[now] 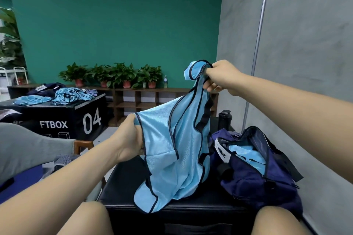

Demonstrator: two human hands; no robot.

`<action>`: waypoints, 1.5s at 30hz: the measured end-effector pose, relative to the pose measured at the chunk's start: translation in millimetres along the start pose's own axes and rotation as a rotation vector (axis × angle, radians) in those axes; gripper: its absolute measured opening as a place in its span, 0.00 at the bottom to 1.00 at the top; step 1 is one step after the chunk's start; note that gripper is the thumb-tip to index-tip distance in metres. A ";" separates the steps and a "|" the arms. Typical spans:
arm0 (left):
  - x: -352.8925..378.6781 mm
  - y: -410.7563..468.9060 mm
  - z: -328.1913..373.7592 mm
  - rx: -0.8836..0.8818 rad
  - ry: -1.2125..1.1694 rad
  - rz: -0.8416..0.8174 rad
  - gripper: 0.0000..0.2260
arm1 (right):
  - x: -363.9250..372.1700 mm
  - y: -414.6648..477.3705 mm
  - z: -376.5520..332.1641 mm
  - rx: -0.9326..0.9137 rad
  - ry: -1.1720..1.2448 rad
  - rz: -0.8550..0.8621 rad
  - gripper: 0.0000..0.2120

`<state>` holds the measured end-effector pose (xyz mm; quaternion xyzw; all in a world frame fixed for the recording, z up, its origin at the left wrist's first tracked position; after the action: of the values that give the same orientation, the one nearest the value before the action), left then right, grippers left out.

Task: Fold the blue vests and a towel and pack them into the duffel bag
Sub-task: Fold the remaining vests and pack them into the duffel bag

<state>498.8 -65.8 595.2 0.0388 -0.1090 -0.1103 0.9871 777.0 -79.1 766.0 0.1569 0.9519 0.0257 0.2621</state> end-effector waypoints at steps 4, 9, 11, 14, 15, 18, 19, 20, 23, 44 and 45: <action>10.3 -15.2 30.6 0.133 -0.167 -0.092 0.32 | 4.1 2.5 6.2 0.005 -0.064 0.007 0.13; 29.1 -16.5 54.8 0.273 0.006 -0.158 0.24 | 17.3 -2.8 11.0 -0.023 -0.119 -0.032 0.15; 35.9 -14.0 56.1 0.296 0.051 -0.166 0.22 | 23.9 -6.2 11.3 -0.049 -0.155 -0.069 0.15; 47.3 -11.8 58.3 0.350 0.073 -0.228 0.21 | 35.8 -12.6 13.0 -0.072 -0.231 -0.127 0.15; 51.7 -11.9 58.9 0.371 0.072 -0.240 0.21 | 39.4 -15.1 14.0 -0.077 -0.258 -0.143 0.15; 63.2 -10.3 59.3 0.420 0.068 -0.187 0.19 | 47.1 -22.6 16.9 -0.101 -0.311 -0.187 0.16; 64.8 -9.1 59.1 0.432 0.075 -0.157 0.16 | 48.5 -24.2 17.9 -0.104 -0.319 -0.198 0.17; 66.5 -8.6 59.0 0.438 0.073 -0.130 0.14 | 49.2 -25.3 18.8 -0.103 -0.327 -0.206 0.16; 65.1 -4.6 59.5 0.432 0.067 -0.072 0.13 | 49.7 -22.5 23.3 -0.092 -0.317 -0.224 0.11; 73.2 2.6 65.7 0.407 -0.001 0.126 0.10 | 98.0 -90.4 76.2 -0.457 0.001 0.087 0.05; 73.2 1.8 65.4 0.413 0.005 0.107 0.09 | 98.6 -88.0 77.6 -0.476 -0.032 0.083 0.08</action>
<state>554.2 -84.0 674.2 0.2344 -0.1288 -0.0329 0.9630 711.0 -134.4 639.2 0.1299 0.9074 0.2577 0.3056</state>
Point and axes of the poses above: each hand's wrist, its own y-axis towards the middle knuckle, its own x-axis out of the palm, z = x × y, the point moved 1 cm from there along y, towards the middle knuckle, and after that the axes turned 14 degrees about x, right-handed, at the moved point
